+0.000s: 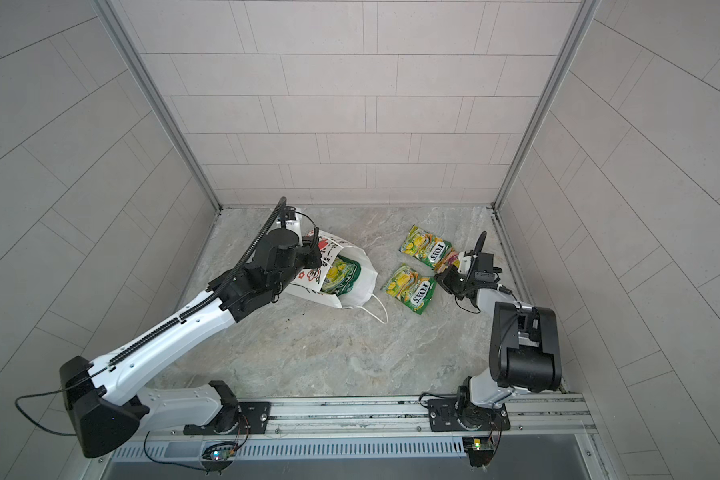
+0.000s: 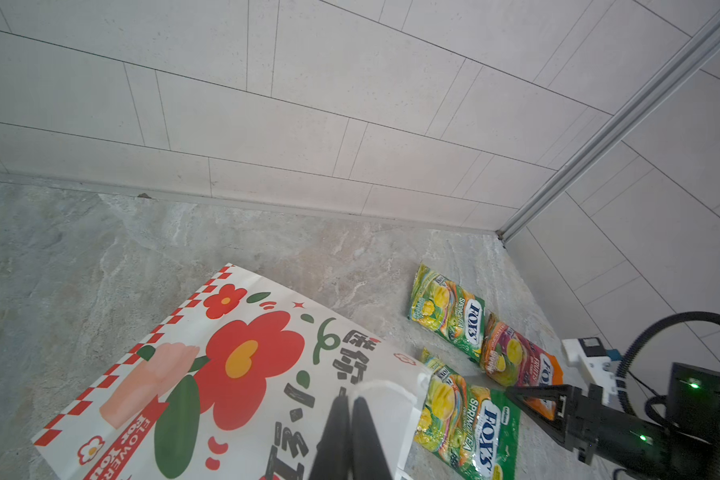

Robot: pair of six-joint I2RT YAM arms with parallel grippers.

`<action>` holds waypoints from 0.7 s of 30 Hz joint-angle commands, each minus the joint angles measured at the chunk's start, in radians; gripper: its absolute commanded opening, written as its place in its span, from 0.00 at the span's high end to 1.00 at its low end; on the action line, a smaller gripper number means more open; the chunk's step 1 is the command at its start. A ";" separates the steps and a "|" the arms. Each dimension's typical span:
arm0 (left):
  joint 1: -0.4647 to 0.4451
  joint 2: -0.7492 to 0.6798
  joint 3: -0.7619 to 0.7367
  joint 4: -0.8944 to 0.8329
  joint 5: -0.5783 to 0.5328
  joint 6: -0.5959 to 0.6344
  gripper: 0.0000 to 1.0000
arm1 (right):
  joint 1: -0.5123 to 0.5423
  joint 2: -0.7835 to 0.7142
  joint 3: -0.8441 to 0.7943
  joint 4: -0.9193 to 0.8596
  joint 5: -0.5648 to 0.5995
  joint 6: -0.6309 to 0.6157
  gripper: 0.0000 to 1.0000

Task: Take the snacks out of the paper bag
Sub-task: 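Carry the green packet beside the other packets and open the right gripper, then move the right gripper back to the bag opening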

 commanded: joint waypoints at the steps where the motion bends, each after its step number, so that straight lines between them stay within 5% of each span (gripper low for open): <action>1: 0.003 -0.040 -0.006 -0.013 0.064 0.020 1.00 | 0.010 0.025 -0.005 0.099 -0.027 0.025 1.00; 12: 0.003 -0.104 -0.006 -0.053 0.254 0.026 1.00 | 0.054 0.087 -0.061 0.296 0.090 0.138 1.00; 13: 0.002 -0.107 -0.006 -0.058 0.275 0.027 1.00 | 0.054 0.077 -0.066 0.283 0.101 0.132 0.94; 17: 0.002 -0.120 -0.002 -0.069 0.359 0.034 1.00 | 0.056 -0.028 -0.052 0.095 0.202 0.023 0.44; 21: 0.002 -0.130 -0.003 -0.087 0.400 0.038 1.00 | 0.061 -0.191 -0.025 -0.133 0.348 -0.076 0.23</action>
